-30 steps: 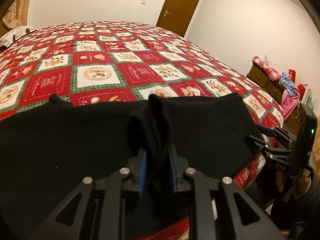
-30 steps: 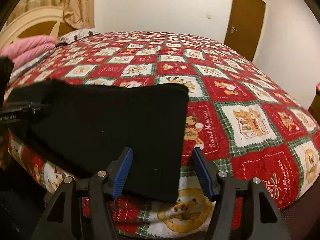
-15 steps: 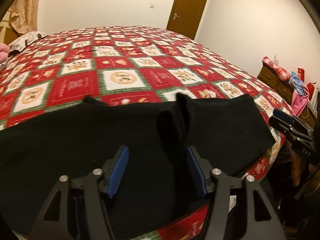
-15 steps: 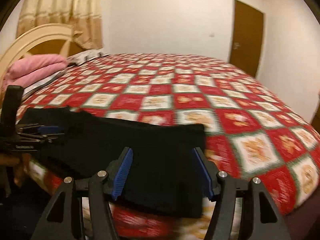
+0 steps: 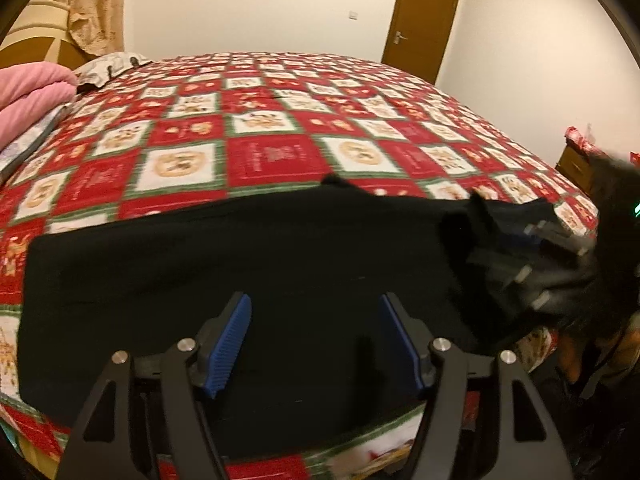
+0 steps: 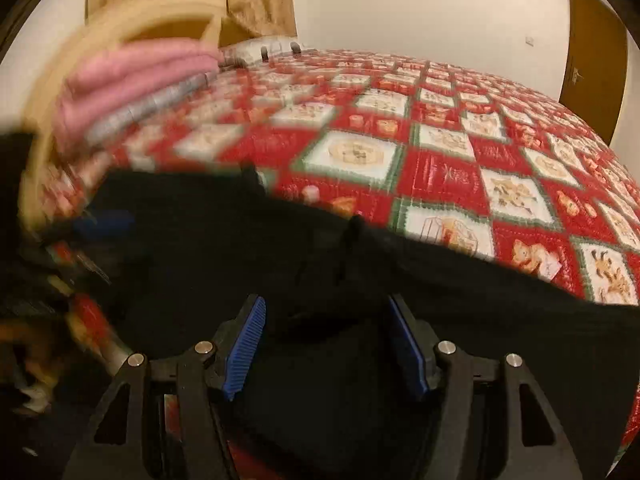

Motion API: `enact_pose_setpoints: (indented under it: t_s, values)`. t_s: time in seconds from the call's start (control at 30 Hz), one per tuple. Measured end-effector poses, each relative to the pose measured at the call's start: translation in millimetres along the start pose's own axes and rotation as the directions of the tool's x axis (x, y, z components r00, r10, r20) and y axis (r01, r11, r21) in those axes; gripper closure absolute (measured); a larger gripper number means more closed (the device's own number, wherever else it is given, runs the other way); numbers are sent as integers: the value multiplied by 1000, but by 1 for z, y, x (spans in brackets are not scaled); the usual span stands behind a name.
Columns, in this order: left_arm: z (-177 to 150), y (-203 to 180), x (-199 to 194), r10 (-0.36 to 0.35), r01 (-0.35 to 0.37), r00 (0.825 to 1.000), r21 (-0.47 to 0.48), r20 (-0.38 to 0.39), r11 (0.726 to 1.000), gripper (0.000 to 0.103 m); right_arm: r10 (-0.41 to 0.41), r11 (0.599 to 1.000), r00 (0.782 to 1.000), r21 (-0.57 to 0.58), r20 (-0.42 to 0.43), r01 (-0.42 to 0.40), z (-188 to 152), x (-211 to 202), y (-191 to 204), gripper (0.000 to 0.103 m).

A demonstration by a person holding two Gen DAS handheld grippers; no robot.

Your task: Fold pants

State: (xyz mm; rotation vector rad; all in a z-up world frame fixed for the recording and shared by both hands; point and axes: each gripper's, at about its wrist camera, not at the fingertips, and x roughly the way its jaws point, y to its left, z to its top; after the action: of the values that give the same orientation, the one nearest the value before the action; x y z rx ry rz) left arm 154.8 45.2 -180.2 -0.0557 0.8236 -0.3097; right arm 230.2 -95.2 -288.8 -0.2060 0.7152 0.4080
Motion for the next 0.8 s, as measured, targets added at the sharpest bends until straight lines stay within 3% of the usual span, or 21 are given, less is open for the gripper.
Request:
enact_pose_setpoints:
  t_s: [0.1,0.3,0.53,0.6,0.8]
  values:
    - [-1,11,0,12,-12,1000,-16,-2,1000,34,-43,996,999,-75,8,44,-3,0,15,33]
    - [0,24,-2,39,-39,999,-14,0,999,34,27,999,999,24,25,-28,1,-17,0,33]
    - [1,53,-14,105,-104,994,-28,6,994,32,-6,1000,999,21,40,5,3,-14,11,33]
    - [1,64,-20,144,-143,989,-27,19,989,26,-6,1000,999,10,45,6,4,-14,16,33]
    - [-5,121,-41,261,-257,965,-101,31,961,26,-26,1000,999,2,42,26,3,-8,20,32]
